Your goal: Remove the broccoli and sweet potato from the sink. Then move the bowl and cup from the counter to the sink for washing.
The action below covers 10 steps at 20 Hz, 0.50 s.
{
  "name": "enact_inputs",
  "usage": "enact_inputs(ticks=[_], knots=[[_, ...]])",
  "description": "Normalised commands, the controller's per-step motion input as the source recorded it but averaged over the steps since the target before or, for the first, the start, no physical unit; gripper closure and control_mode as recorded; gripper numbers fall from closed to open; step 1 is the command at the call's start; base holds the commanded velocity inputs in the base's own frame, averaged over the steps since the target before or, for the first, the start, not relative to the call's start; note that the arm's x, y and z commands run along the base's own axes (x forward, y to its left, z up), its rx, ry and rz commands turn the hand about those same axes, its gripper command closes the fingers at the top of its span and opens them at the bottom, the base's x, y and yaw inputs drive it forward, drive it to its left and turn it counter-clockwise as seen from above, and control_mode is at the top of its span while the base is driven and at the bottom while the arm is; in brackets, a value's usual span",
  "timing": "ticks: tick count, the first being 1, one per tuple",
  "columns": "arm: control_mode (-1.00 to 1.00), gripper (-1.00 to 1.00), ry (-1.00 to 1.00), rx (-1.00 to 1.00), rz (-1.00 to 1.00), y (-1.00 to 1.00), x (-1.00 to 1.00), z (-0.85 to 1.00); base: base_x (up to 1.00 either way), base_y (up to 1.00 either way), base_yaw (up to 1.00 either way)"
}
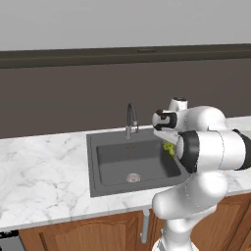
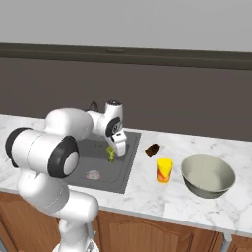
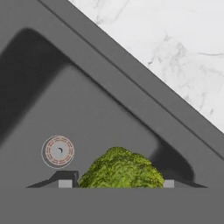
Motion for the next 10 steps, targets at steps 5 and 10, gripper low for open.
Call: enact_inputs(ticks=[5, 10], knots=[[-1.00, 1.00, -0.05, 0.01, 0.00, -0.13, -0.18, 0.20, 0.00, 0.00, 0.00], [-1.00, 1.00, -0.06, 0.00, 0.00, -0.18, -0.24, 0.14, 0.00, 0.00, 0.00]])
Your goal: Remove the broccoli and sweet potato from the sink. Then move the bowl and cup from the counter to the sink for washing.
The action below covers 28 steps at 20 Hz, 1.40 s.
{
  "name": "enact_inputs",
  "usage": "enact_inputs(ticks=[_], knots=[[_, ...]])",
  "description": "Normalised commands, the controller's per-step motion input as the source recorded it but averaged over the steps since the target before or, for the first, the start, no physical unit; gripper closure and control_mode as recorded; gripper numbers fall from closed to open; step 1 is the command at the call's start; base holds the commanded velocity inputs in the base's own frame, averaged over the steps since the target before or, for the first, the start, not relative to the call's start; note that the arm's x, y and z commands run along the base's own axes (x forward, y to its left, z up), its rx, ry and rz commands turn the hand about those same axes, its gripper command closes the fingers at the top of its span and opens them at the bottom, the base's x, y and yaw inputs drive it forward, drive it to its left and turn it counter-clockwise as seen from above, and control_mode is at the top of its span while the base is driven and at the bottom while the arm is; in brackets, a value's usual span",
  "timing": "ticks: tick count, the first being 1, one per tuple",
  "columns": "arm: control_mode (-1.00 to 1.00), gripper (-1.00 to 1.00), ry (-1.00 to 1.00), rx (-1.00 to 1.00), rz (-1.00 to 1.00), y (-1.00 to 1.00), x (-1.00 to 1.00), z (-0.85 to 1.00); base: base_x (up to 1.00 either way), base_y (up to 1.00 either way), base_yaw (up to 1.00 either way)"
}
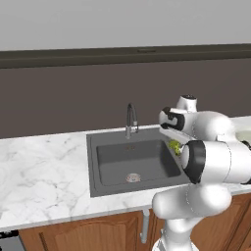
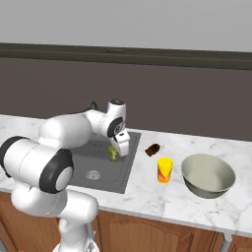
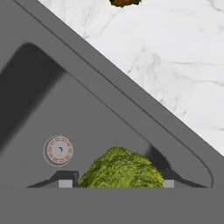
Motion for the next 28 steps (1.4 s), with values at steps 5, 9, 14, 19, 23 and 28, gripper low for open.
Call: enact_inputs(ticks=[5, 9, 14, 19, 23, 28], knots=[[-1.00, 1.00, -0.10, 0.01, 0.00, -0.15, -0.34, 0.06, 0.00, 0.00, 0.00], [-1.00, 1.00, -0.12, 0.00, 0.00, -0.16, -0.35, 0.01, 0.00, 0.00, 0.00], [-1.00, 1.00, -0.01, 0.00, 0.00, -0.15, -0.21, 0.01, 0.00, 0.00, 0.00], [-1.00, 1.00, -0.05, 0.00, 0.00, -0.20, -0.27, 0.00, 0.00, 0.00, 0.00], [-1.00, 1.00, -0.05, 0.00, 0.00, -0.22, -0.25, 0.00, 0.00, 0.00, 0.00], [-1.00, 1.00, -0.03, 0.00, 0.00, -0.22, -0.24, -0.01, 0.00, 0.00, 0.00]])
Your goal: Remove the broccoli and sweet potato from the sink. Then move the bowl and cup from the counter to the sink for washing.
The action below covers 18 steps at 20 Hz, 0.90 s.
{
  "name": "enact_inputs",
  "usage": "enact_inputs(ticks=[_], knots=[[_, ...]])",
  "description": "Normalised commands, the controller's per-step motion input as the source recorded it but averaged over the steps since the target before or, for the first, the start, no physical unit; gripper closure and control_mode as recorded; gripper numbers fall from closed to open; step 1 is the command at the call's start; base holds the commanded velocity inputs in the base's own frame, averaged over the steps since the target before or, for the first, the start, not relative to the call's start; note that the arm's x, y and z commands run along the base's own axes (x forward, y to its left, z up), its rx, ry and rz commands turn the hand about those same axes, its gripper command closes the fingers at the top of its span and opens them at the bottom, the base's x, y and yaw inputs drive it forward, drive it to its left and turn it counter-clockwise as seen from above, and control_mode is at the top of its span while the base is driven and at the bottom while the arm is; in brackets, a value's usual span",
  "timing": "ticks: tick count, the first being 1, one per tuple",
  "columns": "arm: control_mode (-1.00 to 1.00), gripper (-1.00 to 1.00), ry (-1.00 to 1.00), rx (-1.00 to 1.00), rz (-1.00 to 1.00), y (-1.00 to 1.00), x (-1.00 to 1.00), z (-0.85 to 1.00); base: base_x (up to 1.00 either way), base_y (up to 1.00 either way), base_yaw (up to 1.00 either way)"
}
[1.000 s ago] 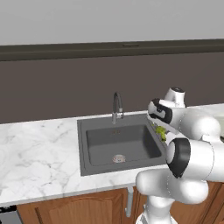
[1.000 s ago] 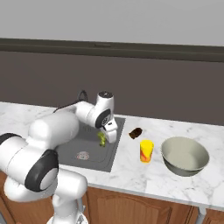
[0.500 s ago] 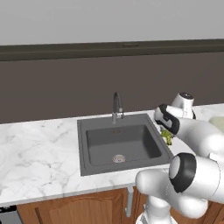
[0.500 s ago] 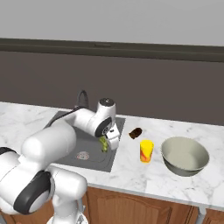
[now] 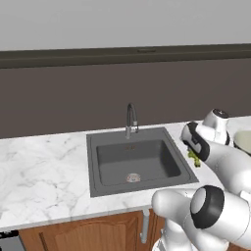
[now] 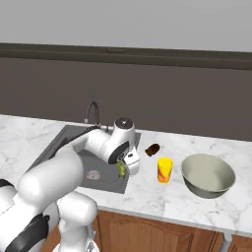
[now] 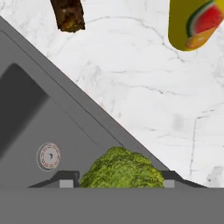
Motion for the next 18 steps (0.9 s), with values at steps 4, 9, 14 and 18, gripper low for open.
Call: enact_inputs(ticks=[4, 9, 14, 18], knots=[[-1.00, 1.00, 0.00, 0.00, 0.07, -0.20, -0.14, -0.07, 0.00, 0.00, 0.00], [-1.00, 1.00, 0.00, 0.00, 0.08, -0.21, -0.13, -0.05, 0.00, 0.00, 0.00], [-1.00, 1.00, 0.00, -0.04, 0.11, -0.24, -0.10, -0.01, 0.00, 0.00, 0.00], [-1.00, 1.00, 0.00, -0.03, 0.13, -0.26, -0.16, -0.01, 0.00, 0.00, 0.00]])
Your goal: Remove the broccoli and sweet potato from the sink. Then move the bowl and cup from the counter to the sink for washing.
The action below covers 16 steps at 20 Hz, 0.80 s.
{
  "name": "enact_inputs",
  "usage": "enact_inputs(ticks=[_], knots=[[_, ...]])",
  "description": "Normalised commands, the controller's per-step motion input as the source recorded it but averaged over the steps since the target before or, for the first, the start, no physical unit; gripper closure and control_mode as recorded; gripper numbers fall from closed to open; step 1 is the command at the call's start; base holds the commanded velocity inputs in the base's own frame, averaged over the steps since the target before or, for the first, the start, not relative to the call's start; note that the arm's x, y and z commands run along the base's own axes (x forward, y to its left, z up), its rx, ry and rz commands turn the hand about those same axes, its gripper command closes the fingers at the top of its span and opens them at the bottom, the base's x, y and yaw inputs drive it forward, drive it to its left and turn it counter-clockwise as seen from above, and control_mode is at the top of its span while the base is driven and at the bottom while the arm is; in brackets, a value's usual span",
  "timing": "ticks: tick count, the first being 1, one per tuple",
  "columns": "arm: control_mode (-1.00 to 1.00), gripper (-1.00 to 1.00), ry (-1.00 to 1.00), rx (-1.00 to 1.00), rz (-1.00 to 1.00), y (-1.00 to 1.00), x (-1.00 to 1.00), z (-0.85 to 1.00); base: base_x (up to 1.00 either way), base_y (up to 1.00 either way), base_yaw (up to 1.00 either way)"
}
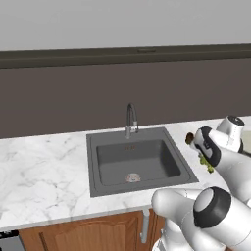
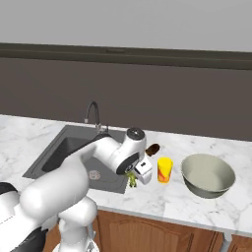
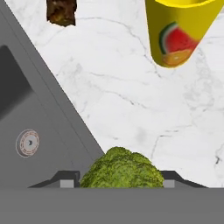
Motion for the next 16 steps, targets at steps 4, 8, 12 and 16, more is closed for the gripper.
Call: enact_inputs(ticks=[4, 8, 12, 16], knots=[[-1.00, 1.00, 0.00, -0.02, 0.14, -0.24, -0.19, -0.03, 0.00, 0.00, 0.00], [-1.00, 1.00, 0.00, 0.00, 0.17, -0.20, -0.22, -0.03, 0.00, 0.00, 0.00], [-1.00, 1.00, 0.00, -0.01, 0.22, -0.18, -0.23, -0.04, 0.00, 0.00, 0.00], [-1.00, 1.00, 0.00, -0.04, 0.16, -0.20, -0.17, -0.05, 0.00, 0.00, 0.00]])
